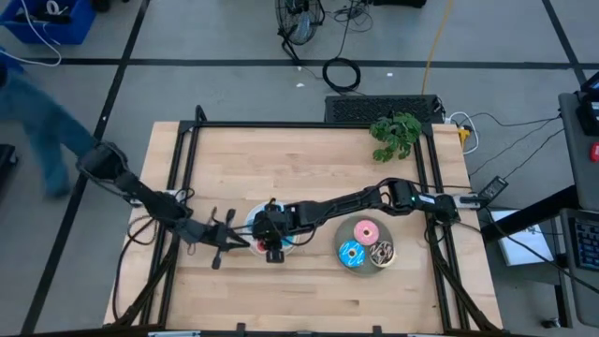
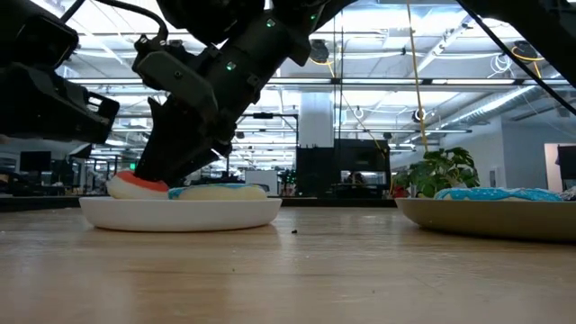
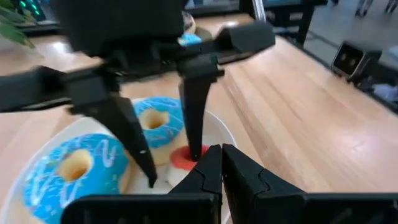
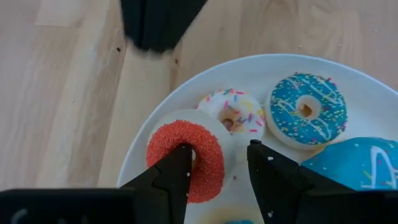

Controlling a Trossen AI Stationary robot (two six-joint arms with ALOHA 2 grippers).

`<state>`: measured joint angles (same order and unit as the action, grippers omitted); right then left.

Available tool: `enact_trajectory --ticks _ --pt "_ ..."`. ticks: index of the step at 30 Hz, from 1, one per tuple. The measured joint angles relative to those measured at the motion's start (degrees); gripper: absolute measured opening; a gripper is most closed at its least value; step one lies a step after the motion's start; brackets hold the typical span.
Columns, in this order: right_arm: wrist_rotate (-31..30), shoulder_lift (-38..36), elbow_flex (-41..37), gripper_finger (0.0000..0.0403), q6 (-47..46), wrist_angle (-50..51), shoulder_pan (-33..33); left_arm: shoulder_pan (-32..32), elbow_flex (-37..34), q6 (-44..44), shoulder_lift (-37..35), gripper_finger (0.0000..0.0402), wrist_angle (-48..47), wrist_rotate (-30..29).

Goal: Pick & Place donuts
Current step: Put the small orange donut on the white plate

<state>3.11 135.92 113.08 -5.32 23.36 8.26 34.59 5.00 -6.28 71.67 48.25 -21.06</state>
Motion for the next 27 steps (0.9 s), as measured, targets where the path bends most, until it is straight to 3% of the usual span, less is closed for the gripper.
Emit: enact_trajectory --ticks 5,18,27 --pt "0.08 0.0 0.0 0.0142 -0.01 0.54 0.05 -0.06 4.91 1.53 7.86 0.0019 0.07 -0.18" --pt "0.09 0.04 0.0 0.0142 -1.09 2.44 0.05 -3.27 10.13 1.16 18.51 0.0019 -0.45 -1.21" --pt "0.1 0.11 -0.07 0.0142 -1.08 2.46 0.06 -4.23 10.33 0.08 20.58 0.0019 -0.22 -0.17"
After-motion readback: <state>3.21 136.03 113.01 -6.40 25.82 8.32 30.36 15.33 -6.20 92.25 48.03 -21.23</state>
